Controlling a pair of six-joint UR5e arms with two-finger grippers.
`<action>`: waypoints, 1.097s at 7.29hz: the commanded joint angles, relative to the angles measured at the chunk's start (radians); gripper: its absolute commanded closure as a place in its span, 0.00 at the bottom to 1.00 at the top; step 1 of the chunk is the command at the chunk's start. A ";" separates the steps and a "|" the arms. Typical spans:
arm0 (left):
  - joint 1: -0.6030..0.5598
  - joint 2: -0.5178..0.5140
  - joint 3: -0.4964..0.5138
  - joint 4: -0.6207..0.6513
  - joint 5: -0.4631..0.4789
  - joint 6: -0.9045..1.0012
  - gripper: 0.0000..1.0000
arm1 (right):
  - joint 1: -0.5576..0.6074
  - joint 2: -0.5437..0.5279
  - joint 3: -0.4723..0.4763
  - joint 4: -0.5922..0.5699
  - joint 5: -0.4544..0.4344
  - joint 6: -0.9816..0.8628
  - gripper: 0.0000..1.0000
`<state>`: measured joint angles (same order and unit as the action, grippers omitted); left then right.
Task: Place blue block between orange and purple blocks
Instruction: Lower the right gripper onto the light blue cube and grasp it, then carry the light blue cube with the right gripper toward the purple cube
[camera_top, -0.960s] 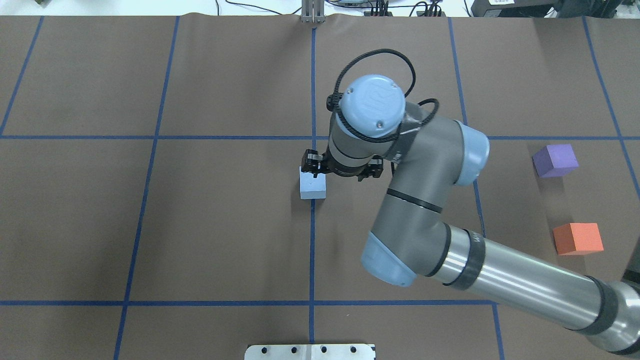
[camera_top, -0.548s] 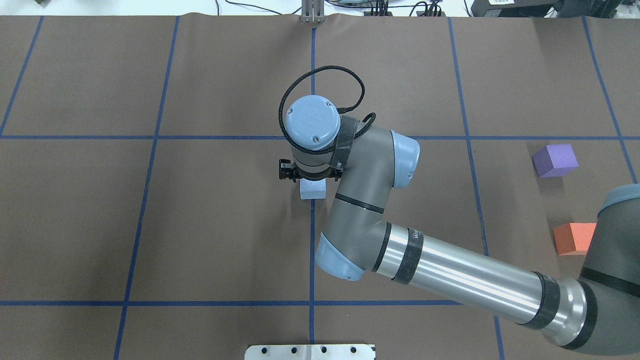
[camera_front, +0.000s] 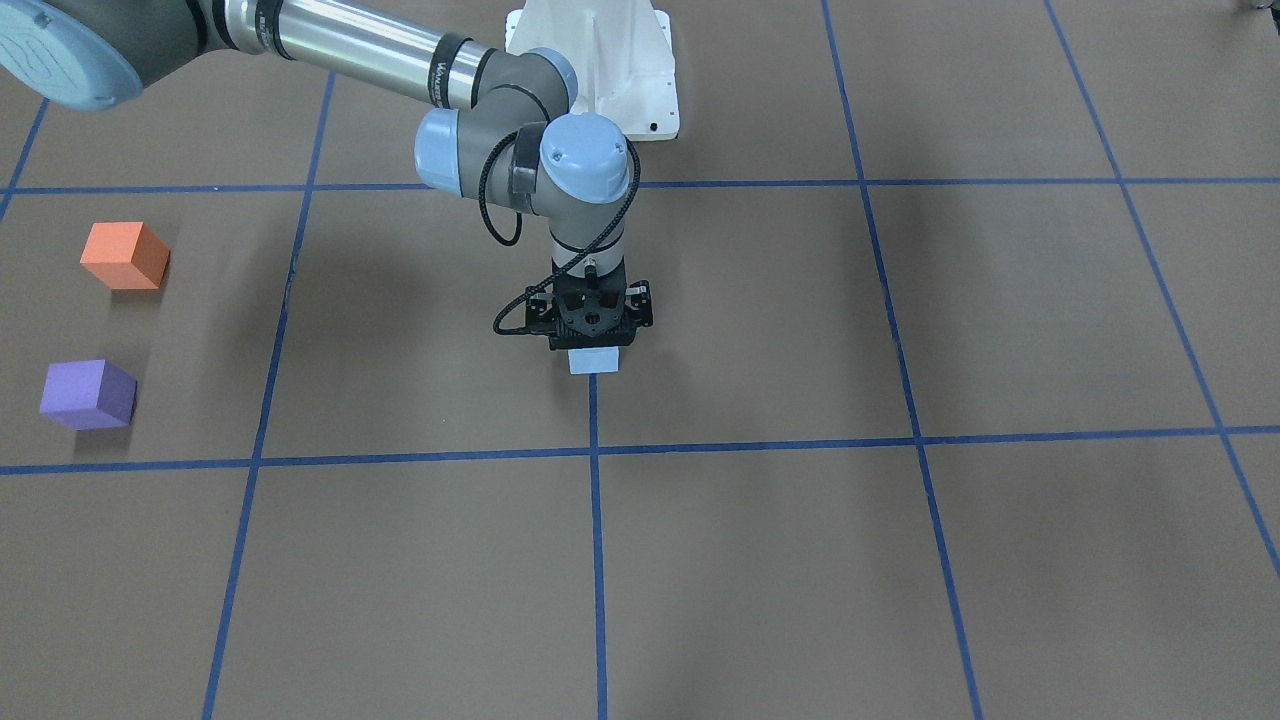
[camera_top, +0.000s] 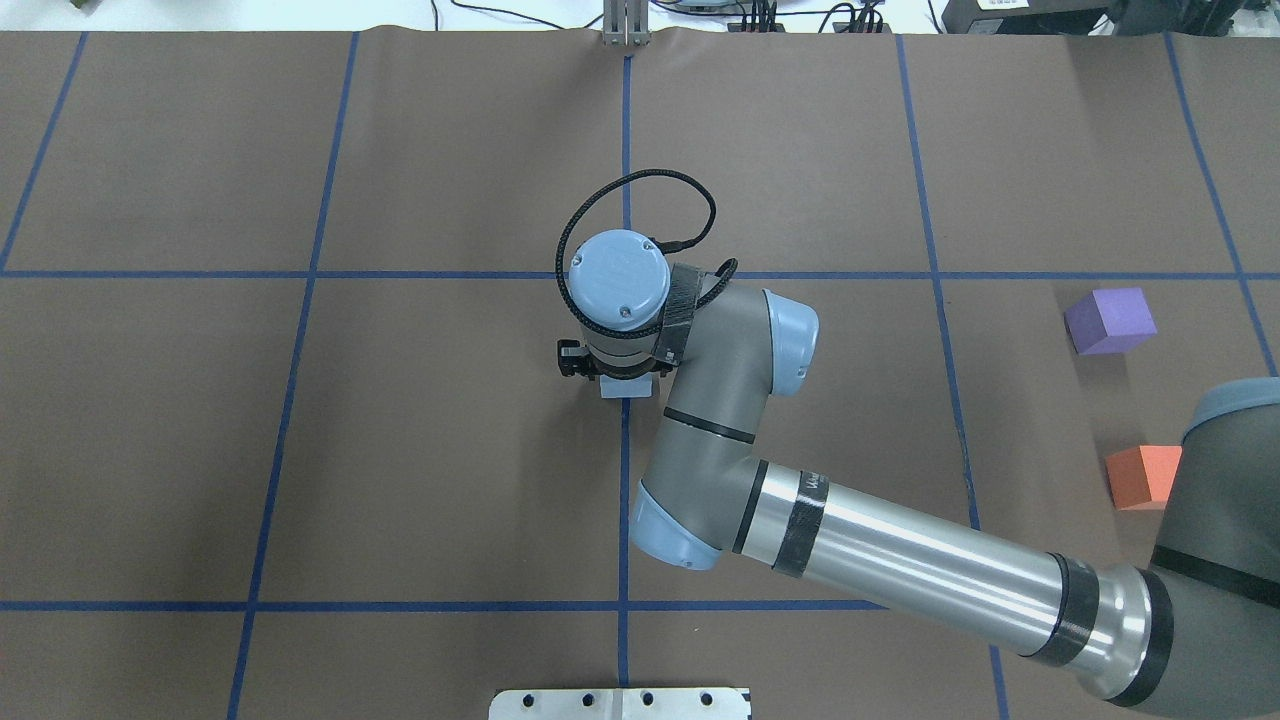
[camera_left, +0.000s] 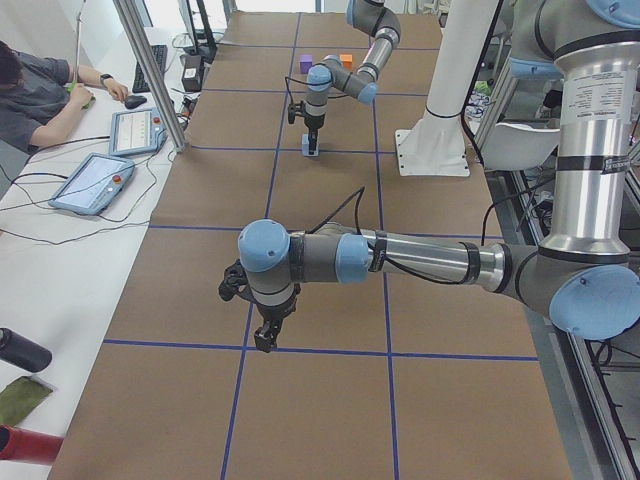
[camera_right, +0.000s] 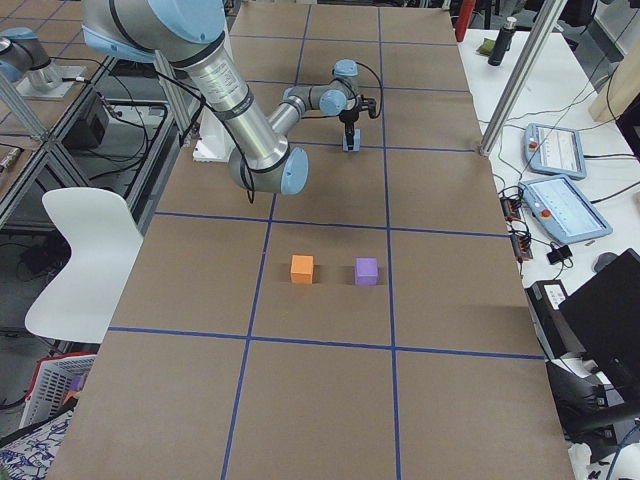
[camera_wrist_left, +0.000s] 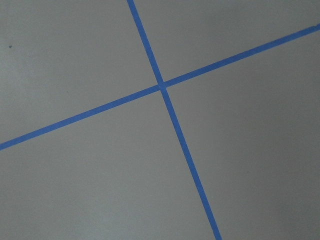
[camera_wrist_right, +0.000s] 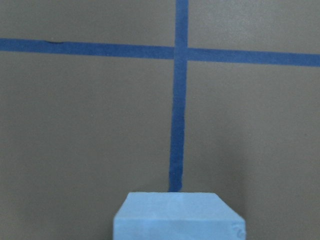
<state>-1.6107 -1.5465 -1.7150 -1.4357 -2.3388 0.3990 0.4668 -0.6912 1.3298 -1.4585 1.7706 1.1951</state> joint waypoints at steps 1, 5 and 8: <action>0.000 0.000 0.000 0.000 -0.001 0.000 0.00 | 0.001 -0.001 0.014 0.001 0.004 0.003 1.00; 0.000 0.028 0.003 0.000 0.001 -0.006 0.00 | 0.094 -0.173 0.269 -0.046 0.096 -0.017 1.00; 0.000 0.029 -0.014 -0.002 -0.001 -0.157 0.00 | 0.335 -0.409 0.601 -0.204 0.288 -0.213 1.00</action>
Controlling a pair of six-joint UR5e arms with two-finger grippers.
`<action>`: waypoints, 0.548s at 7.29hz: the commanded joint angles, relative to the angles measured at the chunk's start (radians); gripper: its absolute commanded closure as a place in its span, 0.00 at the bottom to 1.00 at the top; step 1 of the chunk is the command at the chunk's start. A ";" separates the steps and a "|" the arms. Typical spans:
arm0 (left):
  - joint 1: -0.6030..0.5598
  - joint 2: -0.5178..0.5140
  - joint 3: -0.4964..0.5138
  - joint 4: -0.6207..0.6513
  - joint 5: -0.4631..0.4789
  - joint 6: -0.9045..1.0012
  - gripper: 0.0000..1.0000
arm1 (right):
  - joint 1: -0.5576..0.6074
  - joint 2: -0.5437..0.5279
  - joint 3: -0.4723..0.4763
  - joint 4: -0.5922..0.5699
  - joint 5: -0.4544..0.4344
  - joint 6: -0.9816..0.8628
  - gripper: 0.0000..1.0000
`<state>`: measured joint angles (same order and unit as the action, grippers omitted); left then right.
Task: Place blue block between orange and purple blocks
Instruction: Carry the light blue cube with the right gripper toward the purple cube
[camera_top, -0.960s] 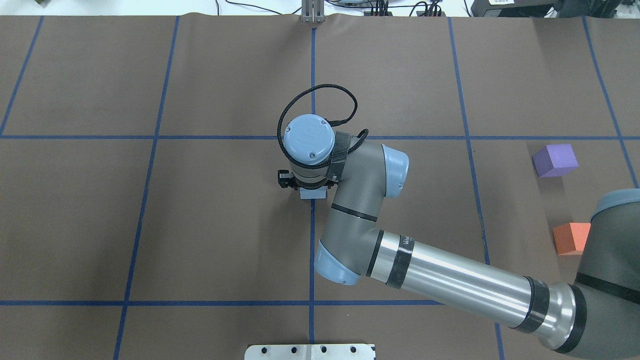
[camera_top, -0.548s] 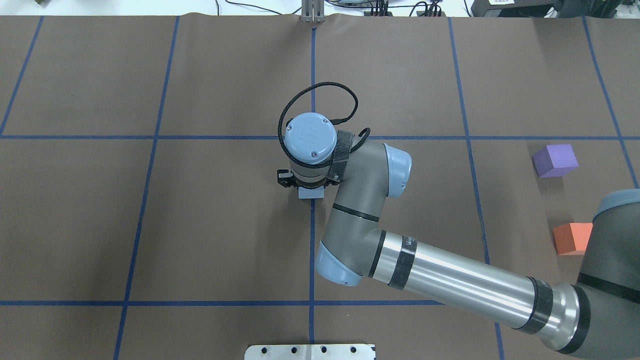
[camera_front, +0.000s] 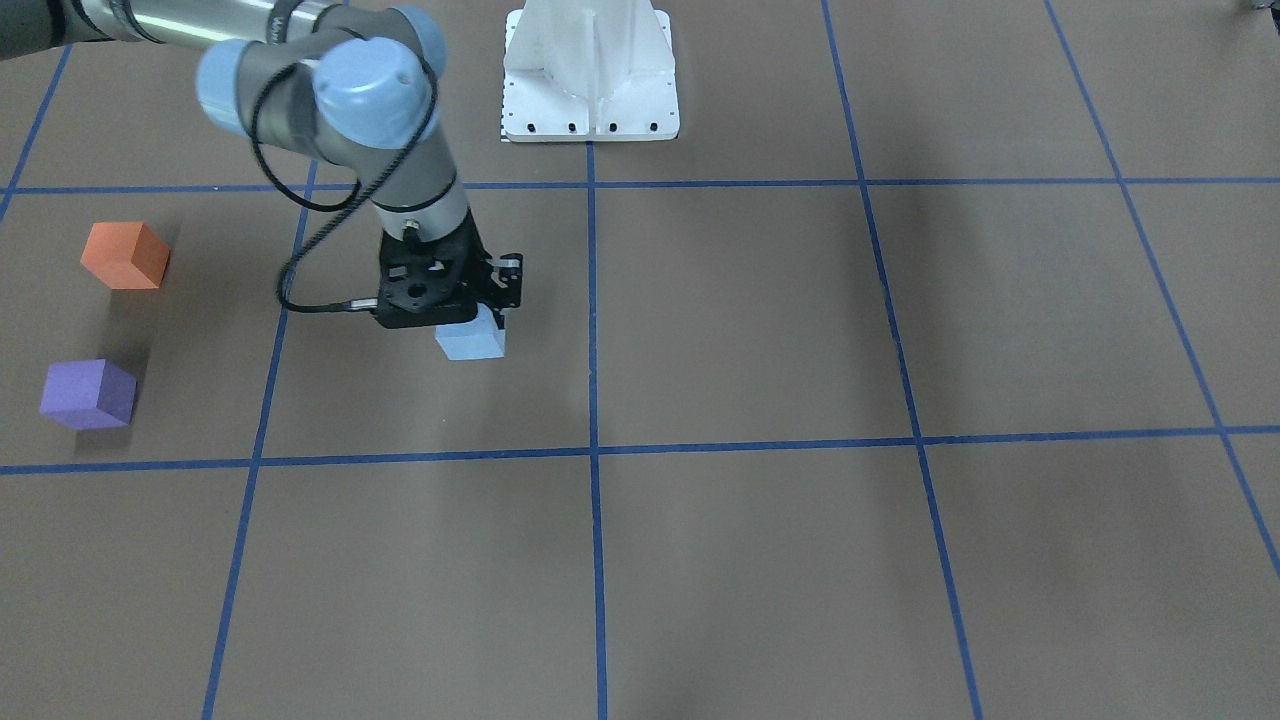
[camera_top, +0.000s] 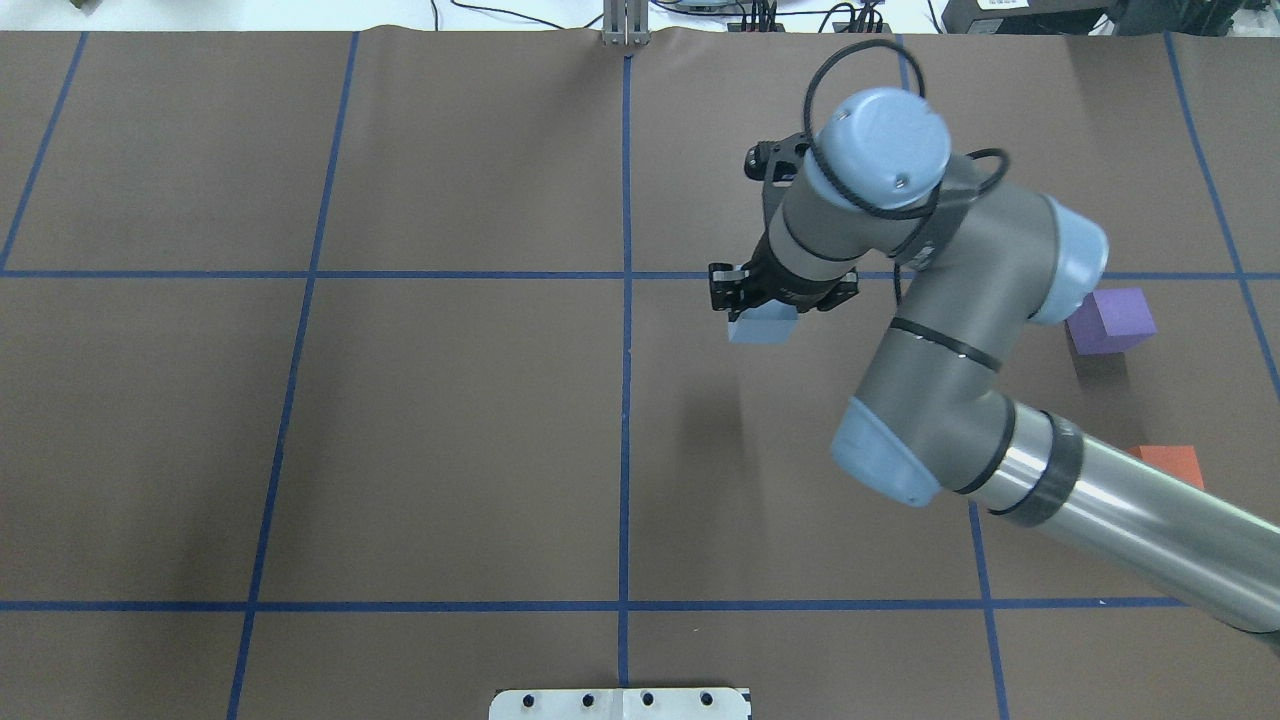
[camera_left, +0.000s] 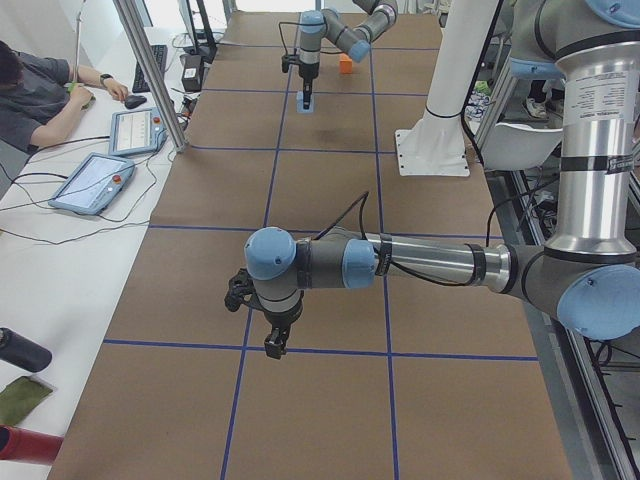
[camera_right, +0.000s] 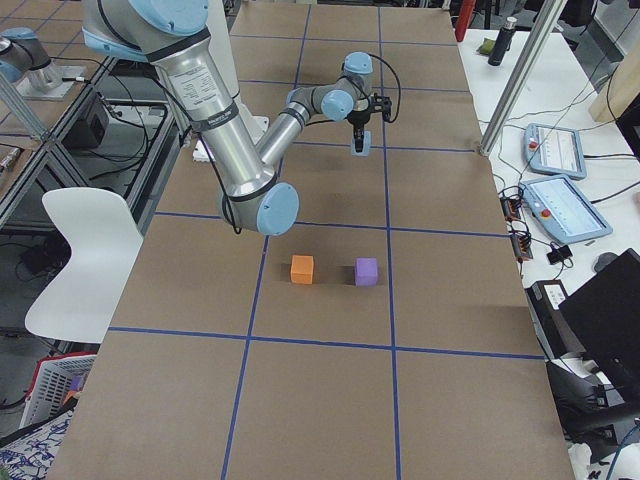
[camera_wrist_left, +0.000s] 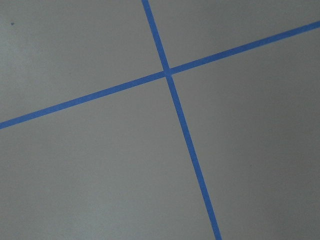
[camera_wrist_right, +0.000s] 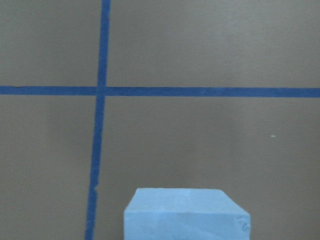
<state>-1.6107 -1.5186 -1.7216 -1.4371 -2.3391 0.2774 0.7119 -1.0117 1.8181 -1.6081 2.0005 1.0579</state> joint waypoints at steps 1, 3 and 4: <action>0.000 0.000 -0.007 0.000 0.000 -0.046 0.00 | 0.112 -0.228 0.188 -0.043 0.069 -0.117 1.00; 0.000 0.000 -0.016 0.000 0.000 -0.047 0.00 | 0.219 -0.446 0.228 -0.017 0.099 -0.272 1.00; -0.002 0.001 -0.019 0.000 0.000 -0.047 0.00 | 0.268 -0.578 0.216 0.098 0.121 -0.335 1.00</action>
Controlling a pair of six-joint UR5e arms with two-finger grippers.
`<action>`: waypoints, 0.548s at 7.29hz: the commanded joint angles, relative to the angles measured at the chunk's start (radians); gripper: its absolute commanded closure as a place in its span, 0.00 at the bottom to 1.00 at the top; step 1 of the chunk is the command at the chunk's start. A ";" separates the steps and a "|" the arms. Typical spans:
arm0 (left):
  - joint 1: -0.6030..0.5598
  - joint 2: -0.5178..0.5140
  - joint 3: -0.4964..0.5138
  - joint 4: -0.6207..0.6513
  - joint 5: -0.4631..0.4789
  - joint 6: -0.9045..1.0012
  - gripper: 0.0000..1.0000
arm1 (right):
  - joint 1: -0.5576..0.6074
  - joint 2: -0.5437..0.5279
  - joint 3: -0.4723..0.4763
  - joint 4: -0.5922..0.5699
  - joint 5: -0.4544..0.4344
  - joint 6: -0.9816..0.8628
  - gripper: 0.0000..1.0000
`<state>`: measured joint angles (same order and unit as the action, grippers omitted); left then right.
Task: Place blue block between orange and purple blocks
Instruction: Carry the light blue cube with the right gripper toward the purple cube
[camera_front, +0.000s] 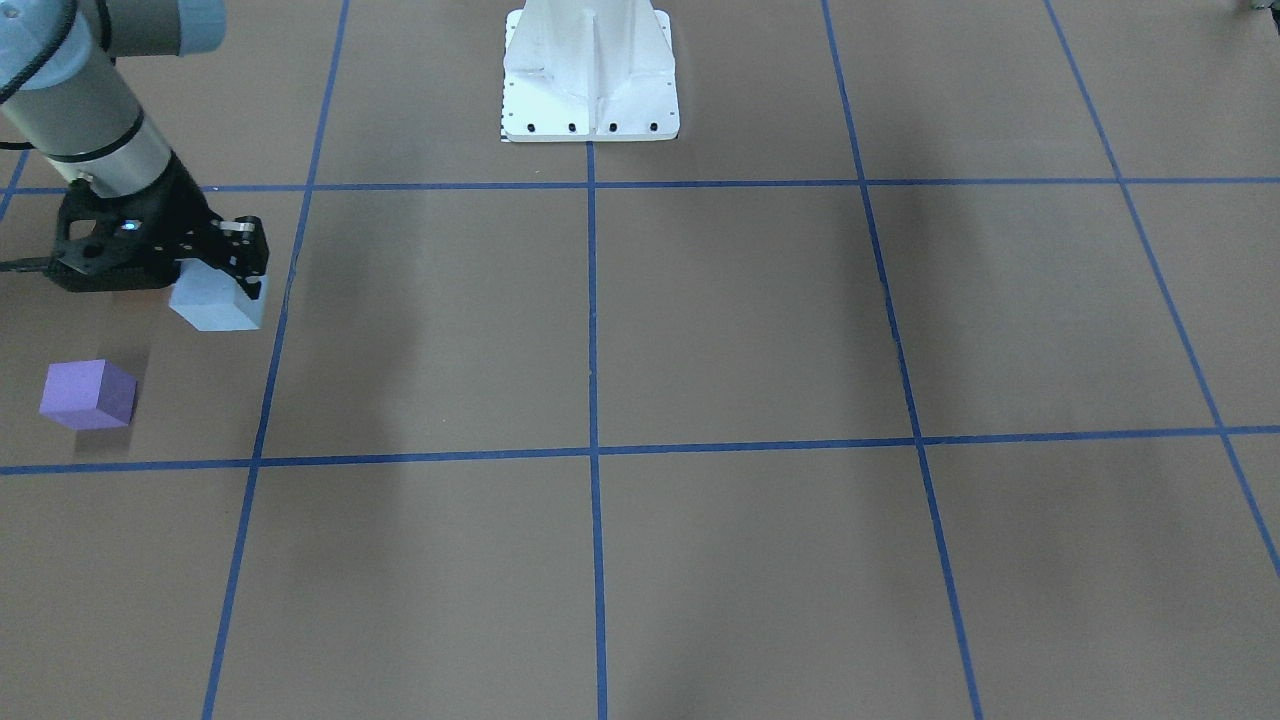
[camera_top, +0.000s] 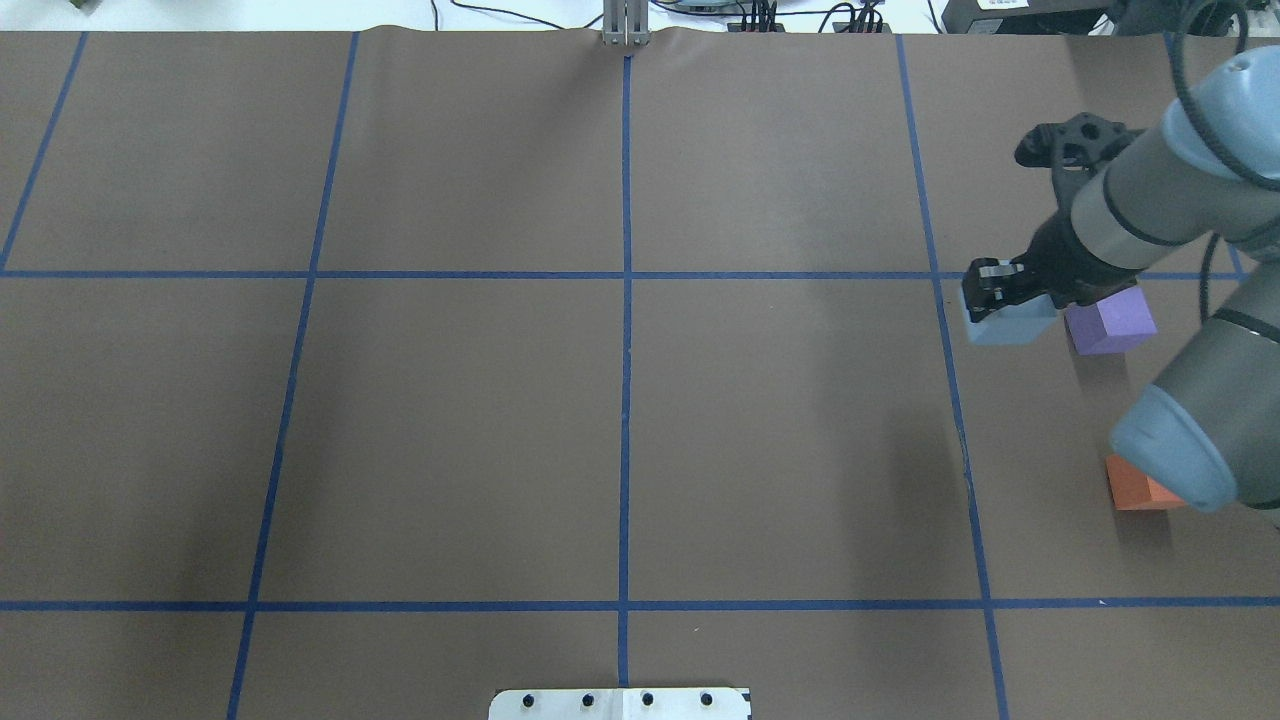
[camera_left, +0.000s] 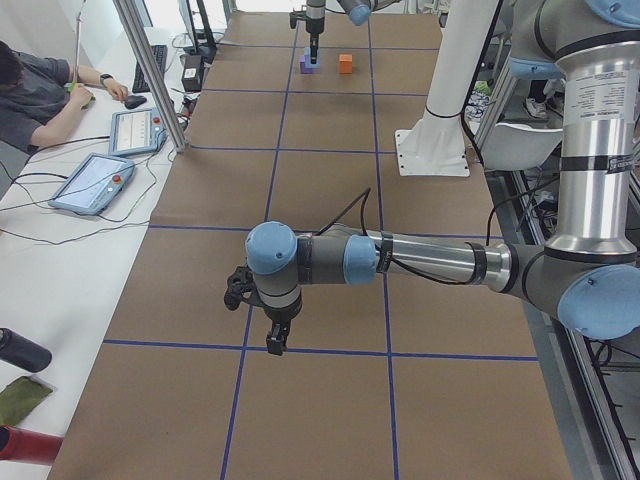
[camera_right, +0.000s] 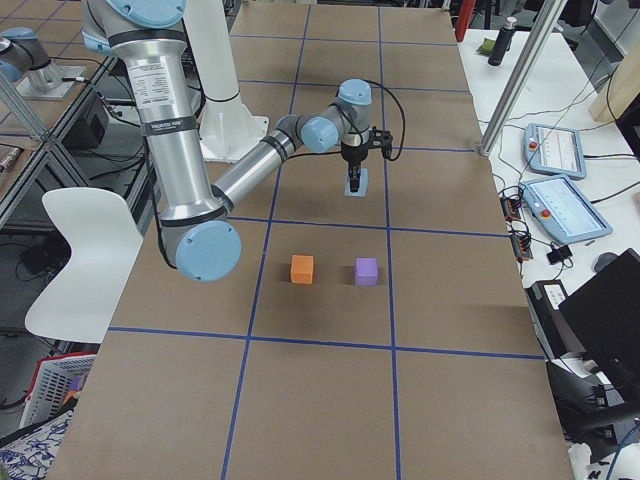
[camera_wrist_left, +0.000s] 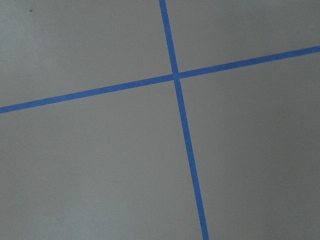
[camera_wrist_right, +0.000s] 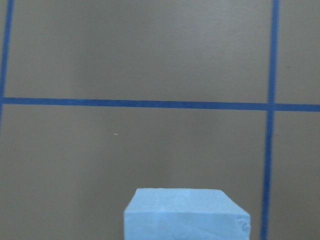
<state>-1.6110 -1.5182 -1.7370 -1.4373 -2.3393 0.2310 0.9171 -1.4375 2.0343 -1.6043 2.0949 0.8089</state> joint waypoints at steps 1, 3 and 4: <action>-0.001 0.001 -0.004 0.000 -0.002 -0.001 0.00 | 0.078 -0.234 -0.031 0.210 0.040 -0.079 1.00; 0.000 0.004 -0.010 0.000 -0.002 -0.002 0.00 | 0.075 -0.296 -0.162 0.449 0.039 0.025 1.00; 0.000 0.006 -0.016 0.000 -0.002 -0.002 0.00 | 0.054 -0.293 -0.218 0.581 0.031 0.123 1.00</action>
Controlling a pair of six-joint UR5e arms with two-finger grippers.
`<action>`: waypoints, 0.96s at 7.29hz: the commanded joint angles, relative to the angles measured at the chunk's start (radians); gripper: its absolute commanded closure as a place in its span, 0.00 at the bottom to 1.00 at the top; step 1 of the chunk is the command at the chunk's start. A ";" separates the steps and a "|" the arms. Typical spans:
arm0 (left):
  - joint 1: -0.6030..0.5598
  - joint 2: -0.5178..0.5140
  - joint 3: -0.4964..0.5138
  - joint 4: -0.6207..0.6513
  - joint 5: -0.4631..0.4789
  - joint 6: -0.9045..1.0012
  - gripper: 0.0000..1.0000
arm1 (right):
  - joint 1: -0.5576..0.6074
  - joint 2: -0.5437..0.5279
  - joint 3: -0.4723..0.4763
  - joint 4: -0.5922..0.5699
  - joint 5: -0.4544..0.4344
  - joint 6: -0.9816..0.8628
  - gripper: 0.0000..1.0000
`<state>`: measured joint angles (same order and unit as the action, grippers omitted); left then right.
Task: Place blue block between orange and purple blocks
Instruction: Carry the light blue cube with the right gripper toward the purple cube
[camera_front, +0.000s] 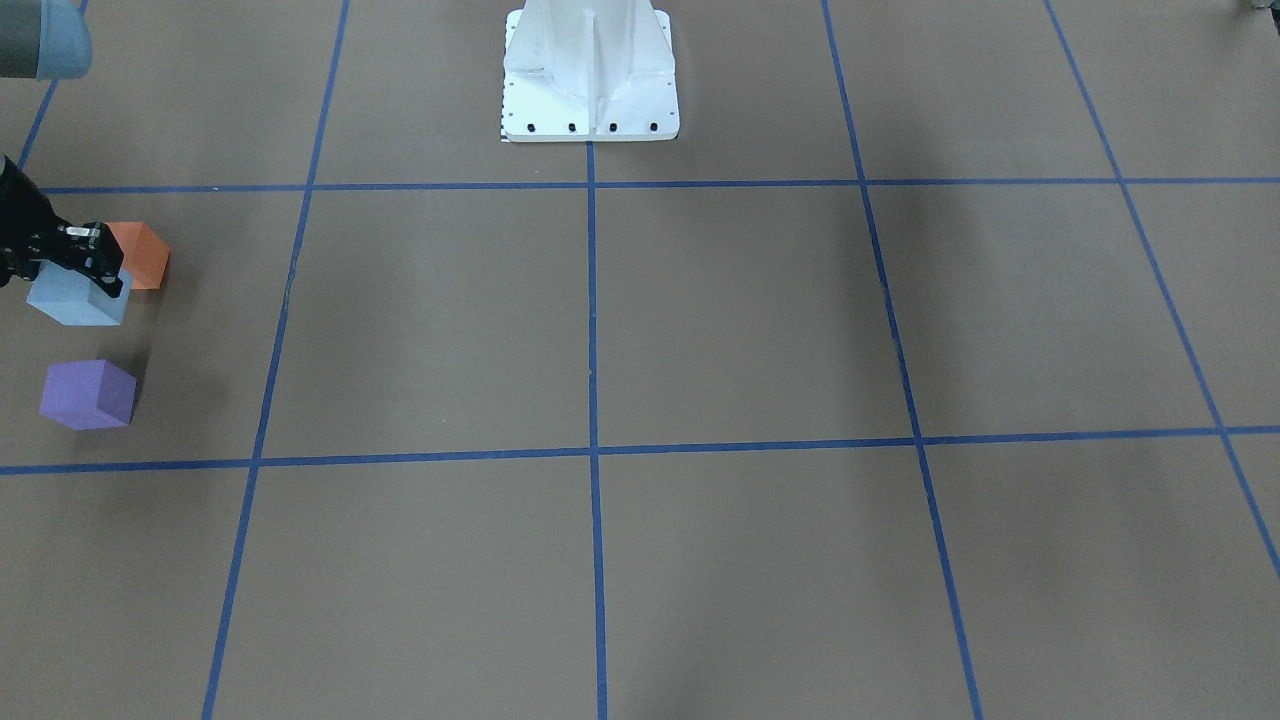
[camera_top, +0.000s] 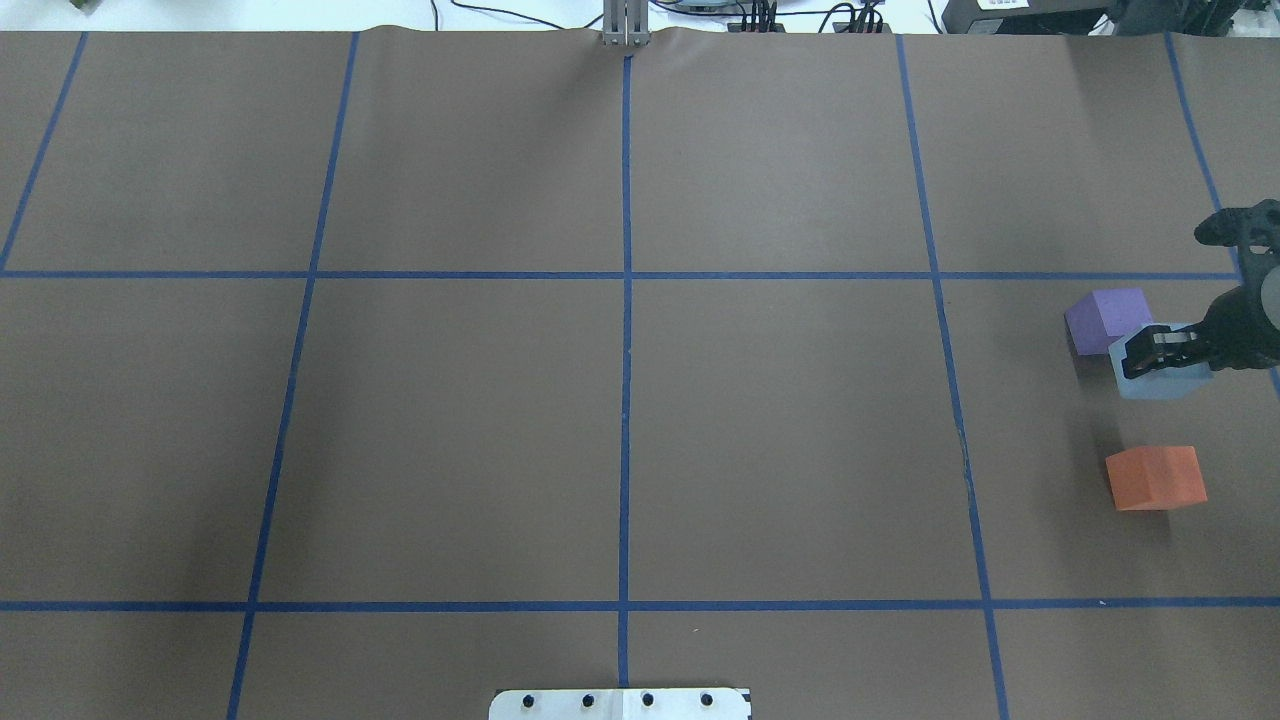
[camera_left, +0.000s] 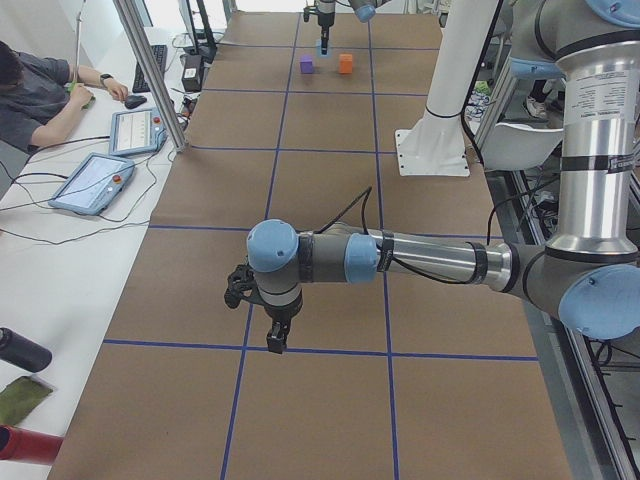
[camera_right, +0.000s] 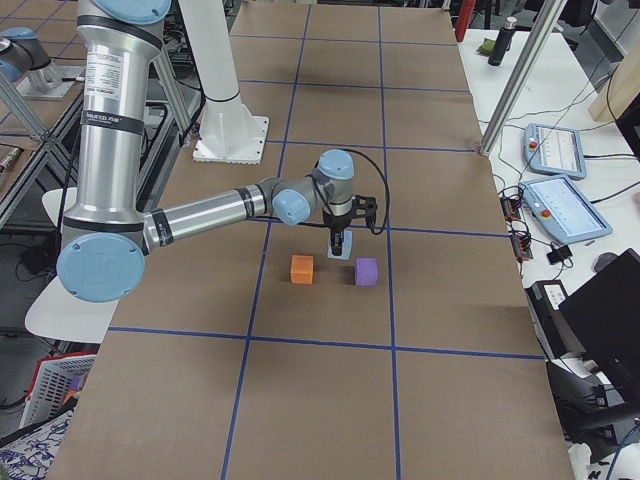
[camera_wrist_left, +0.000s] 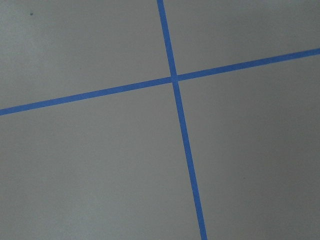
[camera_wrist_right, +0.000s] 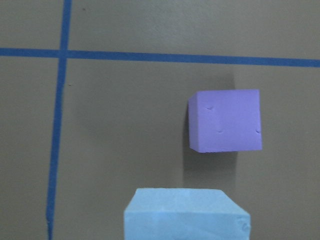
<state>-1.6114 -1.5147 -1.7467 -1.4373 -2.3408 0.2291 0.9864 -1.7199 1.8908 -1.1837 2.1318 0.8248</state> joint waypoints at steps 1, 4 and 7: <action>0.001 0.002 -0.008 0.000 0.000 -0.005 0.00 | -0.040 -0.013 -0.099 0.188 -0.015 0.114 1.00; 0.001 0.002 -0.010 0.000 0.000 -0.005 0.00 | -0.106 -0.012 -0.128 0.190 -0.096 0.097 1.00; 0.001 0.002 -0.010 0.000 0.000 -0.005 0.00 | -0.115 -0.015 -0.125 0.190 -0.095 0.057 0.00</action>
<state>-1.6107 -1.5125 -1.7564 -1.4373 -2.3405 0.2240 0.8731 -1.7342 1.7641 -0.9941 2.0368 0.8937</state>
